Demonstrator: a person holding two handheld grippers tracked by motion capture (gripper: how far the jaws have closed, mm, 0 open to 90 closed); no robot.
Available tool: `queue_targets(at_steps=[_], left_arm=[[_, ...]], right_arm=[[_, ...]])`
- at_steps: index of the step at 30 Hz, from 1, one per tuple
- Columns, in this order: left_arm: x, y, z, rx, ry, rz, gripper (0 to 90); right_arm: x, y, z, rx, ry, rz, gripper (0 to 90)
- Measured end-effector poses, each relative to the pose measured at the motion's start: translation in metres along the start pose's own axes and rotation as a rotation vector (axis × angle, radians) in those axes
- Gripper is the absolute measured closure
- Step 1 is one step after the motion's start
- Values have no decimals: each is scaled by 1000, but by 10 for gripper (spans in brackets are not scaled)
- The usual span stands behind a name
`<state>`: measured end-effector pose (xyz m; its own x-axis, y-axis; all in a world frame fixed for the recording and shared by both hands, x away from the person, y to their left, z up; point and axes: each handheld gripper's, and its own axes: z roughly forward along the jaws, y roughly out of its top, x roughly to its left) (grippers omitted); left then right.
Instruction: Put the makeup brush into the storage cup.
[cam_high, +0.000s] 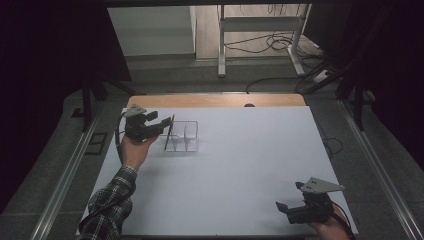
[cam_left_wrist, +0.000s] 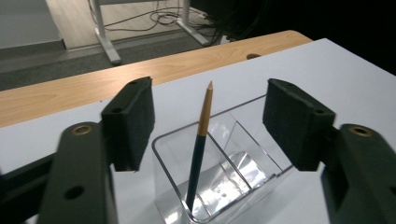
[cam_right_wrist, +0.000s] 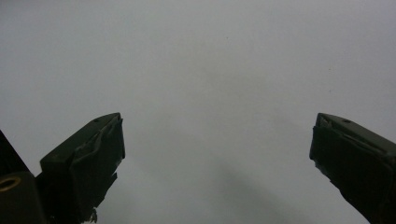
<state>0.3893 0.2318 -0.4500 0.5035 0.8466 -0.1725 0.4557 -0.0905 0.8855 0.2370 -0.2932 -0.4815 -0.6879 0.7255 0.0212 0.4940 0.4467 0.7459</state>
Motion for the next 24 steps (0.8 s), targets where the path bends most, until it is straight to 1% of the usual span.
queue_targets(at_steps=[7, 10, 18, 24], left_arm=[[-3, -2, -7, 14, -17, 15, 222], [-6, -1, -8, 15, -31, 20, 198], [-17, 3, -9, 27, -65, 36, 118], [-26, 5, -10, 33, -94, 49, 83]], right_arm=[[0, 0, 1, 3, -2, -2, 36], [0, 0, 1, 5, -4, -3, 36], [0, 0, 1, 3, -6, -1, 36], [-1, 0, 0, -12, -6, 20, 32]])
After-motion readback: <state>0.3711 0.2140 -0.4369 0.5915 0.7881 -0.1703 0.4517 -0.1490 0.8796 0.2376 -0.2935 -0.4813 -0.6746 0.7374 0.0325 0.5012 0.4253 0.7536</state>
